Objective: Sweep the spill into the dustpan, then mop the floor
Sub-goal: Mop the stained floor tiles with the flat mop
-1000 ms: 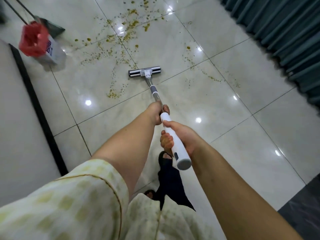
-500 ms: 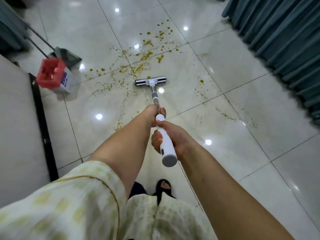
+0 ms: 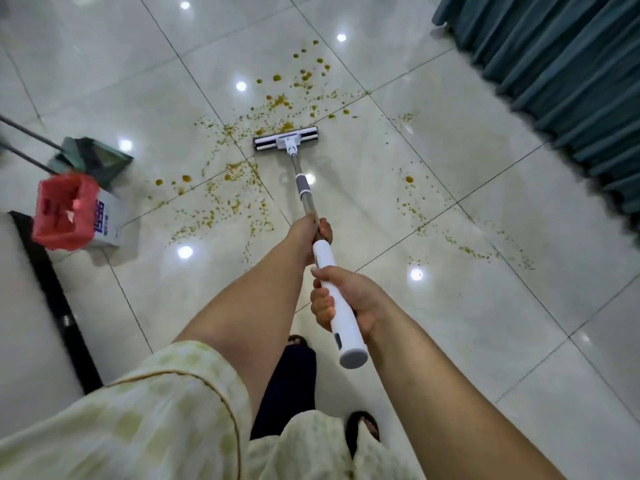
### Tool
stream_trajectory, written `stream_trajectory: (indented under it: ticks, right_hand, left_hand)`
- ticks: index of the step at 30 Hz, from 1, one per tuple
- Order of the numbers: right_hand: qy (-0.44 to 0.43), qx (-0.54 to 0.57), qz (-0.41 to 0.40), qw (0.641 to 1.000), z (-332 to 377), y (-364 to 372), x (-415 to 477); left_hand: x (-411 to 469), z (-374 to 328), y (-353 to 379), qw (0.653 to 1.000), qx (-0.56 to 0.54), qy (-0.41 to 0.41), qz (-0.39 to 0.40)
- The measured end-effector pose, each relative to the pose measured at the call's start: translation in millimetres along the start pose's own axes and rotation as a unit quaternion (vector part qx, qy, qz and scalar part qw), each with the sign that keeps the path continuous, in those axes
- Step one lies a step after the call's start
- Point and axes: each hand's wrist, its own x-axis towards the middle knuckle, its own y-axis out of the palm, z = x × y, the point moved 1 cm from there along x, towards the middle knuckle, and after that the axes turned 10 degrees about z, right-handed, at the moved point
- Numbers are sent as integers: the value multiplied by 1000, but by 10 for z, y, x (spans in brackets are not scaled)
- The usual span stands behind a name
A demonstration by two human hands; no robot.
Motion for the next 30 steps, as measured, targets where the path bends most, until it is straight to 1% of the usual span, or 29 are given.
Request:
stream_trajectory:
  ticks: [4,9,13,17,21,25,30]
  right_hand:
    - [-3,17,-10,1000,407,210,590]
    - [-14,10,-7,1000,906,482,1204]
    - [-18,21,-15,999,1000,582,1305]
    - [-25,39,-29,999,655,562,1180]
    - [-23,61,-21,998,207,507,933]
    - [-12,78,-1,997,-366,358,537]
    - [-35,84,20,996,-1215,148,74]
  left_hand:
    - [424,-574,-90,999,-20,-3,24]
    - [887,-1248,-131,1000,-20,7,13]
    - [923,-1411,-141,999,-14,10,33]
    - [689,-1178,-297,998,-38,0,41]
    - [331,-812,-442,998,-50,-13,38]
    - [-98,-305,-632,997,-46,-23,58]
    - [-722,433,-892,996,-48,-26,73]
